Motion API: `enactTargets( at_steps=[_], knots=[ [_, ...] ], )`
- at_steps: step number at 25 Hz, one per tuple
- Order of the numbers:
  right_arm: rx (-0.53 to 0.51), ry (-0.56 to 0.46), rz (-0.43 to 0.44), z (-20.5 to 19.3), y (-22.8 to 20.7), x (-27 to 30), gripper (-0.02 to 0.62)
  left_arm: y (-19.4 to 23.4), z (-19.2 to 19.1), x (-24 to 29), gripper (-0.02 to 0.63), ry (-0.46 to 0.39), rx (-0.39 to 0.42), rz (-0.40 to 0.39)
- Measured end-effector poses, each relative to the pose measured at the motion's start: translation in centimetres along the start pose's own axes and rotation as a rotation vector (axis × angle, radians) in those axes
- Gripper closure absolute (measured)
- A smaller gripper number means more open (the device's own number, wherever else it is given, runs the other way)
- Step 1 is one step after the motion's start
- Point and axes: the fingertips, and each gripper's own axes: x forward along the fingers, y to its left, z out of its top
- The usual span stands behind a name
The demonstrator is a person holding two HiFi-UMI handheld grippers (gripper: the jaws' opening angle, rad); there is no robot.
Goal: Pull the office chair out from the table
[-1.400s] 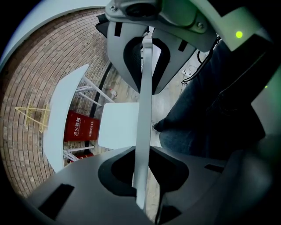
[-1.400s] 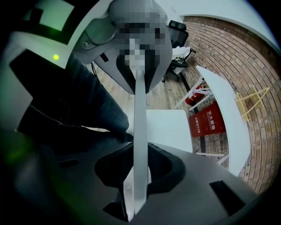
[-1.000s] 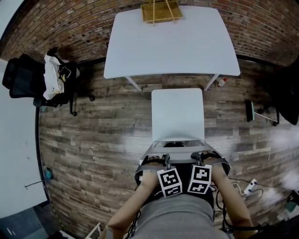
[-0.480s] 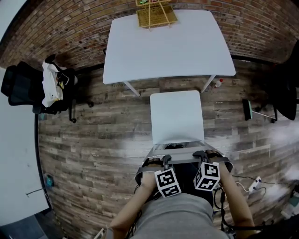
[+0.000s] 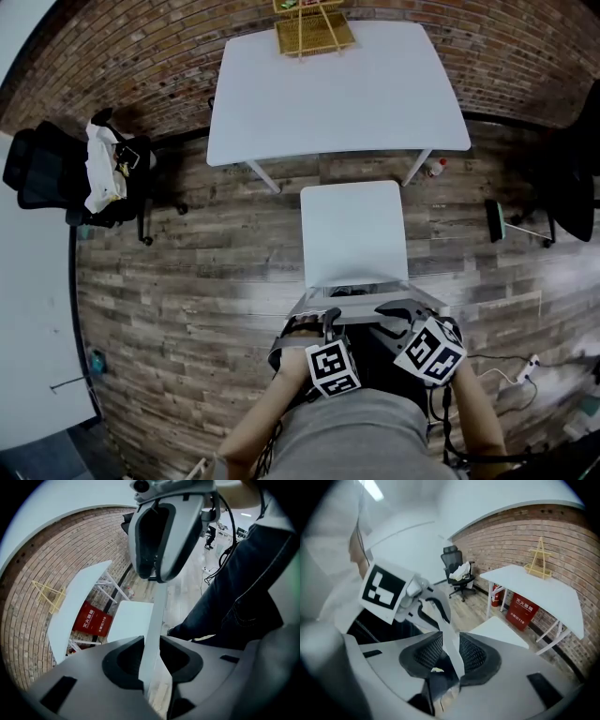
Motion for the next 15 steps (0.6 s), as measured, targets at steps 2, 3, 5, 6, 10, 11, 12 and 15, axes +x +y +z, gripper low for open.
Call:
enactTargets(
  at_steps=[2,3,5,6,10,11,12,15],
  knots=[
    [0.068,-0.079,0.006,1.4,-0.2,-0.8,0.476,-0.2,0.0,0.0,0.493,-0.025,-0.008,0.026],
    [0.096,-0.115,0.01,2.0,-0.3,-1.1,0.476,-0.1,0.1,-0.1,0.491,-0.038,-0.014,0.041],
    [0.148,-0.182,0.021,2.8,-0.9,-1.6,0.476,0.1,0.3,-0.5,0.485,-0.065,-0.033,0.073],
    [0.178,-0.214,0.031,3.1,-1.1,-1.8,0.476,0.3,0.4,-0.7,0.48,-0.082,-0.043,0.088],
    [0.279,-0.328,0.087,4.5,-1.5,-2.7,0.46,0.6,0.6,-2.0,0.474,-0.155,-0.096,0.119],
    [0.288,-0.349,0.091,4.8,-1.6,-2.9,0.46,0.7,0.6,-2.6,0.476,-0.176,-0.125,0.118],
    [0.293,-0.368,0.089,5.2,-1.7,-3.1,0.46,0.9,0.7,-3.3,0.476,-0.205,-0.165,0.119],
    [0.291,-0.42,0.056,6.5,-2.3,-3.5,0.46,2.9,1.4,-6.0,0.508,-0.349,-0.354,0.148]
  ],
)
